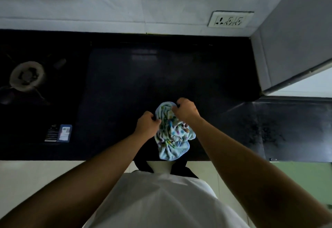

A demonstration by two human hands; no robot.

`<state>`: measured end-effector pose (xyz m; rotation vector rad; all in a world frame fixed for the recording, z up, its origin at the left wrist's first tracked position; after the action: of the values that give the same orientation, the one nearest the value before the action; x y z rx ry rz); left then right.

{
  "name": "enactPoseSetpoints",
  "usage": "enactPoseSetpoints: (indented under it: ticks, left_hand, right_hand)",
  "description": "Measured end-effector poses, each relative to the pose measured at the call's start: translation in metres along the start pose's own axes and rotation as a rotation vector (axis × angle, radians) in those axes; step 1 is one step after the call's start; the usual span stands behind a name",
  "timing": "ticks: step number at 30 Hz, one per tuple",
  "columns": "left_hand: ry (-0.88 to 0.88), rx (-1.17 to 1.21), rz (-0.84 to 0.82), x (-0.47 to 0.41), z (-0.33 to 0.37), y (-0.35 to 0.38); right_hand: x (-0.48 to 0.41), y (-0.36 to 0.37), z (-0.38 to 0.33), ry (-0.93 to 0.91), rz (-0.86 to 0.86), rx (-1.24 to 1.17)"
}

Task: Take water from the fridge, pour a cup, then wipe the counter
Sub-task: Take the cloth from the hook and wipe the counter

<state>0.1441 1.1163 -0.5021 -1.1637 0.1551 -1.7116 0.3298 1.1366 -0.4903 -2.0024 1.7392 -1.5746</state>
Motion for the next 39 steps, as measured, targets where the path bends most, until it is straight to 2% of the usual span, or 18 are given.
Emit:
enactPoseSetpoints:
  ticks: [4, 8, 13, 18, 23, 26, 31, 34, 36, 39]
  left_hand:
    - [-0.066, 0.074, -0.126, -0.016, 0.003, 0.011]
    - [-0.013, 0.077, -0.118, -0.009, 0.01, -0.007]
    - [0.298, 0.061, -0.07, 0.021, 0.071, -0.071]
    - [0.673, 0.09, -0.081, 0.07, 0.171, -0.168]
    - [0.793, 0.112, -0.073, 0.107, 0.257, -0.244]
    - [0.86, 0.092, 0.071, 0.12, 0.314, -0.292]
    - [0.918, -0.051, 0.533, 0.129, 0.414, -0.383]
    - [0.964, -0.05, 0.717, 0.128, 0.458, -0.412]
    - [0.935, -0.061, 0.759, 0.111, 0.474, -0.416]
    - [0.753, -0.14, 0.697, 0.064, 0.474, -0.4]
  right_hand:
    - [0.014, -0.002, -0.013, -0.074, -0.028, -0.032]
    - [0.038, -0.033, -0.025, -0.204, 0.071, -0.205]
    - [0.083, -0.097, -0.068, -0.453, 0.091, -0.281]
    - [0.126, -0.192, -0.121, -0.611, 0.2, -0.209]
    - [0.163, -0.278, -0.177, -0.791, 0.305, -0.181]
    - [0.177, -0.334, -0.211, -0.848, 0.431, -0.174]
    - [0.186, -0.432, -0.279, -0.903, 0.772, -0.124]
    - [0.167, -0.476, -0.308, -0.854, 0.856, -0.145]
    - [0.143, -0.489, -0.318, -0.784, 0.86, -0.082]
    - [0.109, -0.483, -0.32, -0.643, 0.861, 0.141]
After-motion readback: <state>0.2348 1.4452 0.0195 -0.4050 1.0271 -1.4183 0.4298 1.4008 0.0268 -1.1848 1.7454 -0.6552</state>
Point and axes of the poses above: each hand's wrist, its own x-axis away from the middle knuckle, its own y-axis out of the palm, z = x × y, the point moved 9 cm from there along -x, towards the middle knuckle, and after that the axes turned 1 degree about -z, right-handed, at the moved point
